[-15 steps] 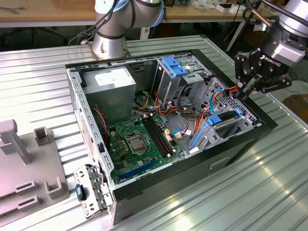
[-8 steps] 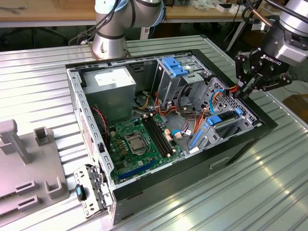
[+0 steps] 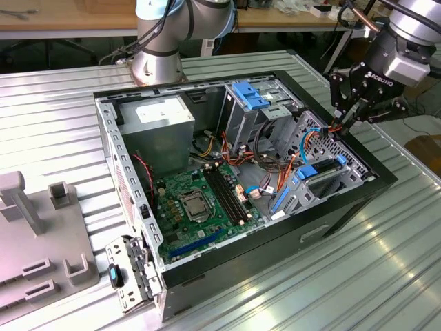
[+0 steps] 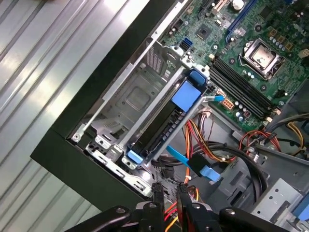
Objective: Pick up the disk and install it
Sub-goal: 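Insert the first disk wire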
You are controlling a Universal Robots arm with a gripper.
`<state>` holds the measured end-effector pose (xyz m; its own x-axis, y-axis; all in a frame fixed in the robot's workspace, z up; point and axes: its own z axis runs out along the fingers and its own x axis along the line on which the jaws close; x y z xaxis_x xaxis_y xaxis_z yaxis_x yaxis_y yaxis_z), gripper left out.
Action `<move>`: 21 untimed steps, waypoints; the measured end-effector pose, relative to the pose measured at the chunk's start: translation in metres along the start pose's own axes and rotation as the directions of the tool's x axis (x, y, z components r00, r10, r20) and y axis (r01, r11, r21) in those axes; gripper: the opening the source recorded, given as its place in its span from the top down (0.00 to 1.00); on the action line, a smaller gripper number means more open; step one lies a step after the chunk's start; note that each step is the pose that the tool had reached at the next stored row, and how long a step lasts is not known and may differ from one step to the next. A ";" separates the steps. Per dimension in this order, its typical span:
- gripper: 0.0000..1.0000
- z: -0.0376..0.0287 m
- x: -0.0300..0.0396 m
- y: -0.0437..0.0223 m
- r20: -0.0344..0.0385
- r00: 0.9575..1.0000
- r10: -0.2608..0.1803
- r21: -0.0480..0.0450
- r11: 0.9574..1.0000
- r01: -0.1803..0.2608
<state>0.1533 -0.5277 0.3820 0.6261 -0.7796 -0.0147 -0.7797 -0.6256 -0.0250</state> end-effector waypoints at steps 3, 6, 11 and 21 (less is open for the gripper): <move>0.75 0.0024 -0.0020 -0.0020 0.001 0.999 -0.034 -0.001 0.999 0.034; 0.75 0.0050 -0.0020 -0.0022 0.000 0.992 -0.123 0.001 0.992 0.123; 0.75 0.0060 -0.0020 -0.0050 -0.039 0.989 -0.141 0.031 0.989 0.142; 0.75 0.0065 -0.0030 -0.0134 -0.098 0.981 -0.166 0.074 0.982 0.173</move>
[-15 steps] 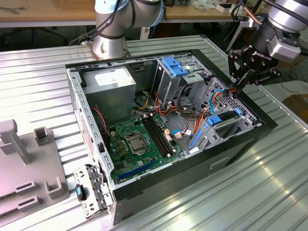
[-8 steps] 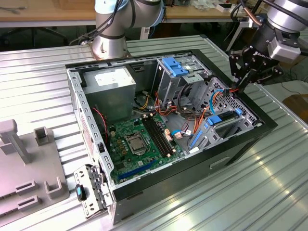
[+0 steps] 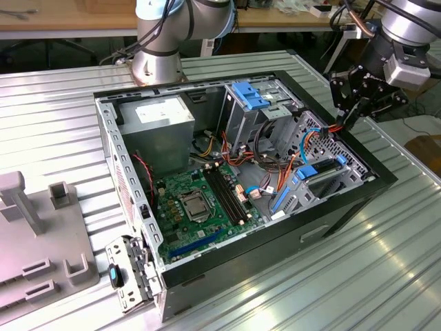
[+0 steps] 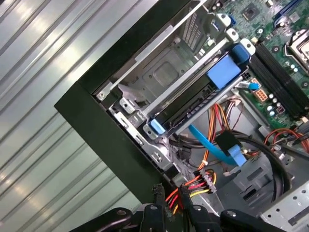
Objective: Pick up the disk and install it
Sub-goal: 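Insert the first disk wire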
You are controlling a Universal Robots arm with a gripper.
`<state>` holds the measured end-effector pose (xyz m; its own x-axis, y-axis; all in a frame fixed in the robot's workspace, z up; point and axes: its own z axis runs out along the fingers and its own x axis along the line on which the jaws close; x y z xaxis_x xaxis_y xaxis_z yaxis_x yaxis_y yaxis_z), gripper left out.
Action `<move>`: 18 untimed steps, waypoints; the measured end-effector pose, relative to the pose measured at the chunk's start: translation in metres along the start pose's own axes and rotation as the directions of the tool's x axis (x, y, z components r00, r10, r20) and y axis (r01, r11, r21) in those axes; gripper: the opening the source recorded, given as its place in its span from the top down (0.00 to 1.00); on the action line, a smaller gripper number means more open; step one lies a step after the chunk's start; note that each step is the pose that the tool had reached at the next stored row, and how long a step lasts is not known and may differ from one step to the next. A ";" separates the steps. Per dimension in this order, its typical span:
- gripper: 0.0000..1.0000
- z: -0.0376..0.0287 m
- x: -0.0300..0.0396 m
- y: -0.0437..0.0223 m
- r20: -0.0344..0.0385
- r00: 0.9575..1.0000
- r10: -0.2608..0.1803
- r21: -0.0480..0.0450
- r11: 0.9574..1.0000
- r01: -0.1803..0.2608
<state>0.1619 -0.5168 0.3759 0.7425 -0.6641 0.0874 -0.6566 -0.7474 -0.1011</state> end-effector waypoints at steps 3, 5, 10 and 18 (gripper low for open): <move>0.75 0.0004 -0.0003 -0.0028 -0.012 1.000 -0.011 0.010 1.000 0.011; 0.75 0.0005 -0.0003 -0.0030 -0.012 0.999 -0.047 0.015 0.999 0.047; 0.75 0.0016 -0.0004 -0.0029 -0.003 0.986 -0.165 0.028 0.986 0.165; 0.75 0.0033 -0.0003 -0.0030 0.009 0.947 -0.321 0.046 0.946 0.320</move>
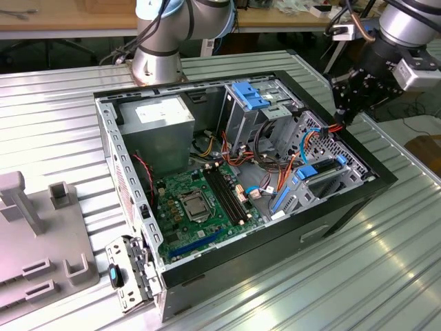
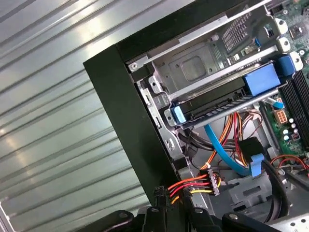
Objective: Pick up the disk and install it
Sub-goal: 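Insert the first disk wire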
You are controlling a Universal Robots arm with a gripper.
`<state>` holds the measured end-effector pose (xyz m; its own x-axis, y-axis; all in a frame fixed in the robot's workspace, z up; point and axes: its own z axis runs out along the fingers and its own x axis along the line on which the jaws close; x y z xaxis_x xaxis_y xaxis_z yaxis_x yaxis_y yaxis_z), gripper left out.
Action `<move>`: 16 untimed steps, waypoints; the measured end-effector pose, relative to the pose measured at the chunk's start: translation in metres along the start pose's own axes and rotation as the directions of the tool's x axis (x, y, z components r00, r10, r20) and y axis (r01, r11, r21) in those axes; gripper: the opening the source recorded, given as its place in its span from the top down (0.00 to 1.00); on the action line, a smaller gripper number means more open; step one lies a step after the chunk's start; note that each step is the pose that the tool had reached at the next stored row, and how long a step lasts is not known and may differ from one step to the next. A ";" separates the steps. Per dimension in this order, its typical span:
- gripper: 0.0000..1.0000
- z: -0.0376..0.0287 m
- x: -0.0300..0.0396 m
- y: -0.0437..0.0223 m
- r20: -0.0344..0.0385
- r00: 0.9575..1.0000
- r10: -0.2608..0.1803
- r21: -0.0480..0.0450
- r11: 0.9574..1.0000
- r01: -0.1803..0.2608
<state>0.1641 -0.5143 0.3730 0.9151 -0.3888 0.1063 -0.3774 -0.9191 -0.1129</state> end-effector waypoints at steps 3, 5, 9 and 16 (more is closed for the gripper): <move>0.75 0.0015 0.0001 0.0000 0.007 0.998 -0.068 0.007 0.998 0.068; 0.75 0.0027 0.0011 -0.0003 0.006 0.996 -0.087 0.008 0.996 0.087; 0.75 0.0043 0.0030 -0.0009 -0.009 0.995 -0.097 0.004 0.995 0.097; 0.75 0.0014 0.0041 -0.0017 -0.014 0.995 -0.100 -0.013 0.995 0.100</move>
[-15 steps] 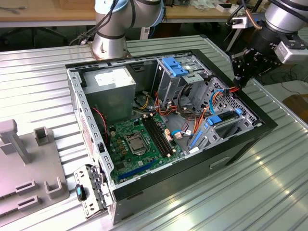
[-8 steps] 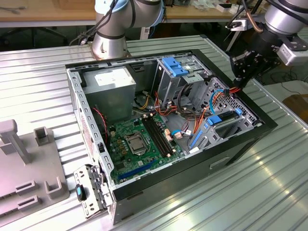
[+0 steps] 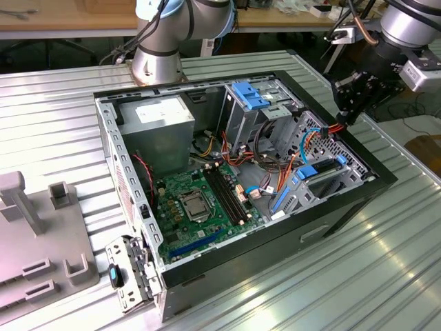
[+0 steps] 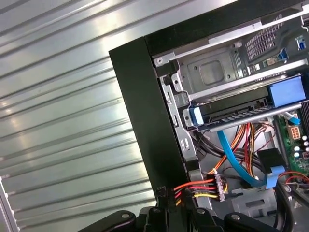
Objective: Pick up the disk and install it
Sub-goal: 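Insert the first disk wire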
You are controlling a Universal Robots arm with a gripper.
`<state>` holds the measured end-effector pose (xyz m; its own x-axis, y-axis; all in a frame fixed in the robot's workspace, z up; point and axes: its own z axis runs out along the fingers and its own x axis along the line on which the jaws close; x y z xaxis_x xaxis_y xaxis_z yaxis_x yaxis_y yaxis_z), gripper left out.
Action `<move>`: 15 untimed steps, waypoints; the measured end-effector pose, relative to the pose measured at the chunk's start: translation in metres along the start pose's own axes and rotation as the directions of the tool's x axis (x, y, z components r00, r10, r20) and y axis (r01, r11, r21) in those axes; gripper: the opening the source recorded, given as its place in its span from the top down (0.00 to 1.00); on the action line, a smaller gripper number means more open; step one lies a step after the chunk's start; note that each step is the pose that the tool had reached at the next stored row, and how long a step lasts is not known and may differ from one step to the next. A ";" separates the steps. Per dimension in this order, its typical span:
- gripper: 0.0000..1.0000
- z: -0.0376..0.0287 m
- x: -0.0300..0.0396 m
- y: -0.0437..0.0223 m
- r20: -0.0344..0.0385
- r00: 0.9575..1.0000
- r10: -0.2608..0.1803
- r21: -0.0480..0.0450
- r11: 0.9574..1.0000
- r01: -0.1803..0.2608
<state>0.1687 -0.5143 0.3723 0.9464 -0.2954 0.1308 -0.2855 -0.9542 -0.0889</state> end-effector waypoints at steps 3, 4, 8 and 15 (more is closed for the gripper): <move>0.75 0.0000 0.0000 -0.0001 -0.001 1.000 -0.019 -0.005 1.000 0.019; 0.75 0.0000 0.0000 -0.0003 0.000 0.999 -0.033 -0.004 0.999 0.033; 0.75 0.0010 -0.0010 -0.0028 0.007 0.994 -0.112 0.007 0.994 0.112; 0.75 0.0048 -0.0019 -0.0090 -0.002 0.993 -0.122 -0.027 0.992 0.122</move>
<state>0.1702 -0.5049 0.3681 0.9738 -0.1770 0.1425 -0.1723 -0.9840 -0.0453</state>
